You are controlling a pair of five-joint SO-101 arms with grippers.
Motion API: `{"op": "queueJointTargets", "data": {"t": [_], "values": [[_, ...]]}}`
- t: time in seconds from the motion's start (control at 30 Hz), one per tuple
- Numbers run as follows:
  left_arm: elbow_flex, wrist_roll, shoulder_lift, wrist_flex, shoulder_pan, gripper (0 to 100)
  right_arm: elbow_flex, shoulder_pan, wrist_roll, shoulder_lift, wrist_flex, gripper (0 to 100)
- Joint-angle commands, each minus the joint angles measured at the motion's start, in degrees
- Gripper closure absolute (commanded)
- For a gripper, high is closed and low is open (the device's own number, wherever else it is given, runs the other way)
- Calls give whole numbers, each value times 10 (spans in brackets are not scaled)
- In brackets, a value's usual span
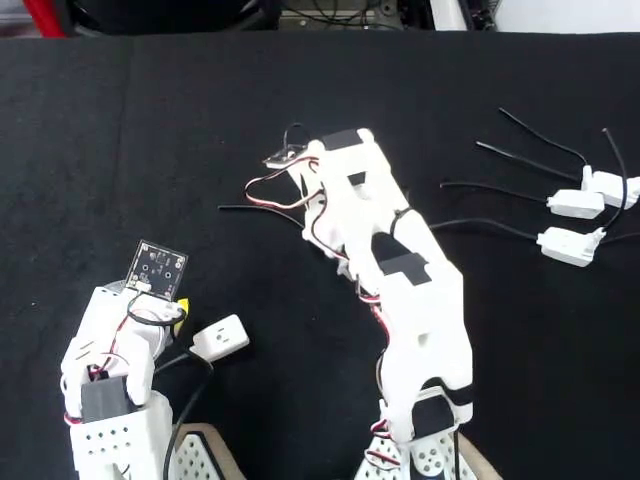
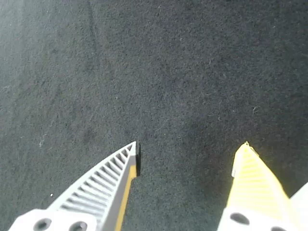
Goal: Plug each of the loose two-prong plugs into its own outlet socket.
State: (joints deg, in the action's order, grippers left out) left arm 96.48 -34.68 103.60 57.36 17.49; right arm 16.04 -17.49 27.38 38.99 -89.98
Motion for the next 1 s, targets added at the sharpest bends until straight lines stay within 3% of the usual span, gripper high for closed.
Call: {"op": "queueJointTargets", "data": {"t": [0.0,0.13,0.33,0.6,0.77,0.97], "values": [[9,-4,3,3,4,689,34,-5,0,-4,-3,949],[9,-4,3,3,4,689,45,-6,-4,-5,-3,970],[9,-4,3,2,4,689,95,2,-76,-22,-3,977],[9,-3,3,0,4,689,48,3,-147,-174,14,978],[9,-2,4,3,1,689,-44,-10,-226,-290,122,985],[9,-1,6,0,0,689,-285,-84,-284,-467,325,985]]}}
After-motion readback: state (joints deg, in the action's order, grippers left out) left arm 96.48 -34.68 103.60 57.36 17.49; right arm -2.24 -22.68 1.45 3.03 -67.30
